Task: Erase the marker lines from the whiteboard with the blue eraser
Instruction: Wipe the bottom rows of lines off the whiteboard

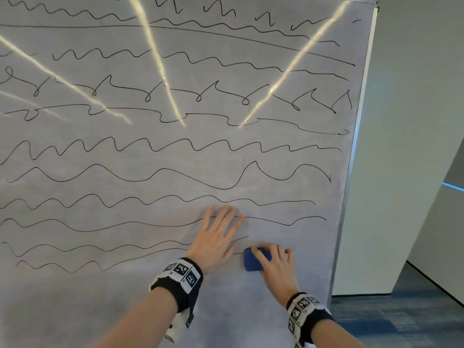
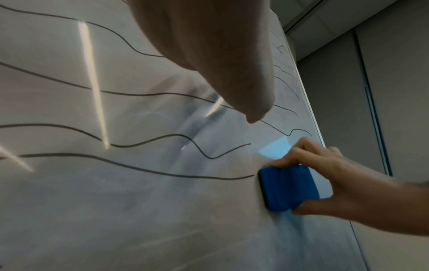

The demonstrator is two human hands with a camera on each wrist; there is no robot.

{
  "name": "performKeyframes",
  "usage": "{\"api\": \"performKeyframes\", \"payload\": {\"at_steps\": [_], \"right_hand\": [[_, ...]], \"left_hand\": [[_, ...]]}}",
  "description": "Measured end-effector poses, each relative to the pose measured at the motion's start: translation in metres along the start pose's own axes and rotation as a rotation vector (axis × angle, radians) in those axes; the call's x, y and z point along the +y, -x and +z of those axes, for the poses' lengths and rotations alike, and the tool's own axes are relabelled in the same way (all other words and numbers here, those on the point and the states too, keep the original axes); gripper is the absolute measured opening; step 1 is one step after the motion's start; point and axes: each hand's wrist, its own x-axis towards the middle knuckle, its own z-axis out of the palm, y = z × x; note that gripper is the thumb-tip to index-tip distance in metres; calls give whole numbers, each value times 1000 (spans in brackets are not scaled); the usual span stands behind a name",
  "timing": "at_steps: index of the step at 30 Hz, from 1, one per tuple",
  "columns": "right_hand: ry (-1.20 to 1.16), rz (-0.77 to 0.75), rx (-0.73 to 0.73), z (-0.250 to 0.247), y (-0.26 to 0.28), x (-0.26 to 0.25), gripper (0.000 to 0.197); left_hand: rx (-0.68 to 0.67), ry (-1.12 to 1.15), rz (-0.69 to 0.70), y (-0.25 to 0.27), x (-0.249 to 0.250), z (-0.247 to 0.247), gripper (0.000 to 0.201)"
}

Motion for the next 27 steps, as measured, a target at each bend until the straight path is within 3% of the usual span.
{"api": "performKeyframes", "payload": {"at_steps": [6,12,17,23,27], "right_hand": [[-19,150,83,-17,-23,0,80],[5,-60,-27,2,-5,-31,84],[-18,94,76,-16,-28,-19,80],[-21,-90,39,-10,-28,-28,77],[-34,25,20,-18,-31,-4,77]], "left_hand": [[1,15,23,11,-14,4,67],[-21,40,15,17,-19,2,66],[-36,33,-2,31,-37,2,68],[-66,34,43,18,-18,1,73],[-62,64,47,8,3,12,85]]}}
